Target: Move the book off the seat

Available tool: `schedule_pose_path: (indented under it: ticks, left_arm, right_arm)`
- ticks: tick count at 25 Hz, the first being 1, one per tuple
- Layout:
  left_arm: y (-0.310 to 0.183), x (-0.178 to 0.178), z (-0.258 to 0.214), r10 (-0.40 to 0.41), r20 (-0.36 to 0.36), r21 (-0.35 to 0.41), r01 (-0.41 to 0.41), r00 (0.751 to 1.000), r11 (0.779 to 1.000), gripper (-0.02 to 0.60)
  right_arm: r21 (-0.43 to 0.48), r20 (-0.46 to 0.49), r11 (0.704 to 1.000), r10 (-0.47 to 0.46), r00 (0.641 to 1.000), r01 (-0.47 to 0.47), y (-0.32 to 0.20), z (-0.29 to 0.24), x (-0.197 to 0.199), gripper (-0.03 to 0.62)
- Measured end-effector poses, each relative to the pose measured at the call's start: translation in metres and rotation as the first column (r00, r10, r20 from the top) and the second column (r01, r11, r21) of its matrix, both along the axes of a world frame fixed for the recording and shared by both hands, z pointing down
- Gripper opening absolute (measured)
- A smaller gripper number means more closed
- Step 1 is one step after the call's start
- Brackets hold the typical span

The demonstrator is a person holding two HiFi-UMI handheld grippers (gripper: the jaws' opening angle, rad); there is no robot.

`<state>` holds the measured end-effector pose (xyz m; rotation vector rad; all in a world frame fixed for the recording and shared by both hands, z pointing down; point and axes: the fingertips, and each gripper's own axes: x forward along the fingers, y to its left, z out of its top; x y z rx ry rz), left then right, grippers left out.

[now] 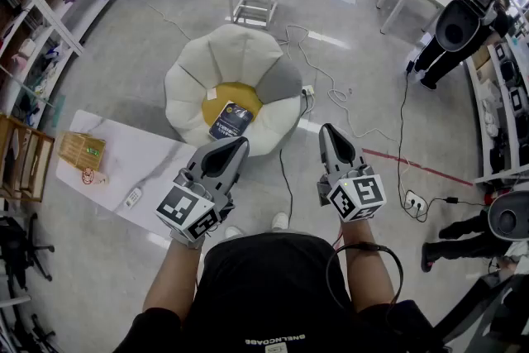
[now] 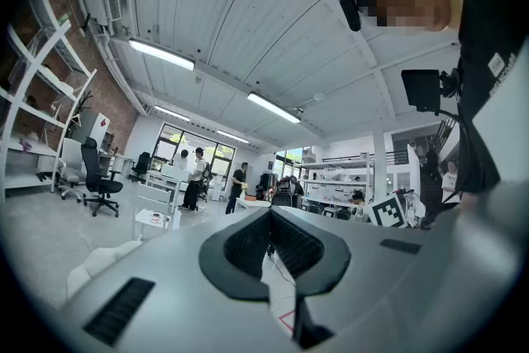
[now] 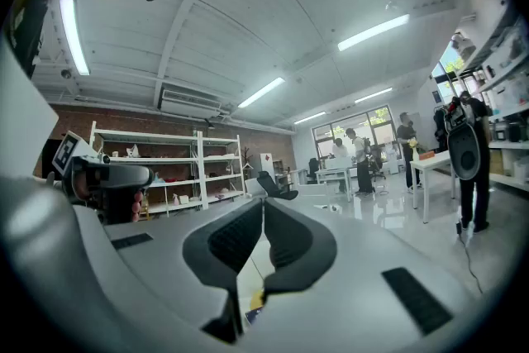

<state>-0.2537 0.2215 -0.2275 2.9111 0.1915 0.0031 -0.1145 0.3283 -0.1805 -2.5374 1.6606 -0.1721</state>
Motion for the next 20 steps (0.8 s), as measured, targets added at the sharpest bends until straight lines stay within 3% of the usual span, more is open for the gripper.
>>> schedule_pose_path:
  ticks: [8,13,20]
  left_arm:
    - [-0.005,-0.001,0.001,-0.009,0.0,0.022,0.009,1.0,1.0,0.005]
    - [-0.005,0.007,0.005,-0.007,0.009,-0.004,0.007,1.0,1.0,0.005]
    - [0.0,0.028,0.019,-0.08,0.035,-0.046,0.081,0.996,0.996,0.005]
  right_arm:
    - [0.016,-0.028,0.999,-0.034,0.999,0.034,-0.006,-0.016,-0.013,0.023]
    - [0.031,-0.008,0.997,-0.07,0.997,0.07,-0.006,-0.014,-0.013,0.025]
    - [0.029,0.008,0.994,-0.104,0.995,0.104,0.013,-0.003,0.009,0.025]
